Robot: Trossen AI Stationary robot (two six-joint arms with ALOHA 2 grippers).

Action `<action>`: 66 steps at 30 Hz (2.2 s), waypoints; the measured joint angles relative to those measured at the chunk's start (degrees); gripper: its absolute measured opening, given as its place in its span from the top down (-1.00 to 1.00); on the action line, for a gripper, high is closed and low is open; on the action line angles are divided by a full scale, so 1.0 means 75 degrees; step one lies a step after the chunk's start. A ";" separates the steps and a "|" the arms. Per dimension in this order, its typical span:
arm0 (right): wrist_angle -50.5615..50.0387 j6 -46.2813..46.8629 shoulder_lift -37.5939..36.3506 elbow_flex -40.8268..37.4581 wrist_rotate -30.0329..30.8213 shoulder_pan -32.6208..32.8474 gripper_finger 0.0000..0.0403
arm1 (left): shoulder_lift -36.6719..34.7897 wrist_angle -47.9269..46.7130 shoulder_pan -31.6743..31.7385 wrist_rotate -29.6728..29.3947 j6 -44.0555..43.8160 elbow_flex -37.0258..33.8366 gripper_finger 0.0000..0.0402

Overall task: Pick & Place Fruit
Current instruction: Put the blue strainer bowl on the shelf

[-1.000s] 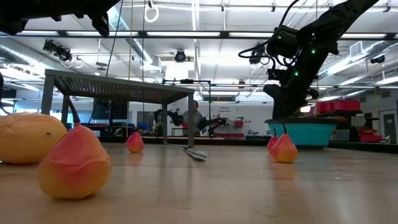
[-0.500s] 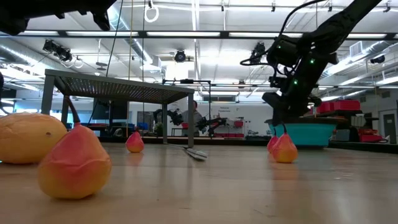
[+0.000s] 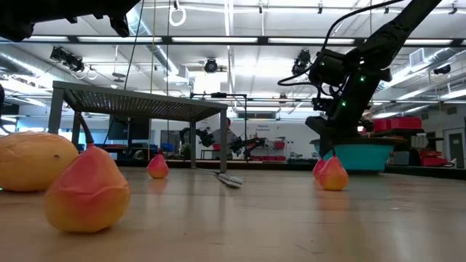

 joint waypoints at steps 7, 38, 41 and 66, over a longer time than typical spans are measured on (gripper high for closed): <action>-0.0020 -0.0520 0.0000 0.0006 -0.0177 0.0000 0.55 | 0.0000 -0.0008 0.0000 0.0000 0.0031 0.0000 0.82; -0.1186 -0.3589 -0.0017 0.0871 -0.1766 0.2276 0.81 | 0.0006 -0.0227 0.0000 -0.0032 0.0402 -0.0006 0.82; -0.1055 -0.3576 -0.0017 0.0871 -0.1774 0.2375 0.81 | 0.0006 -0.0227 0.0000 -0.0032 0.0402 -0.0006 0.82; -0.1028 -0.2898 -0.0023 0.0868 -0.2018 0.2296 0.42 | 0.0006 -0.0227 0.0000 -0.0032 0.0370 -0.0007 0.82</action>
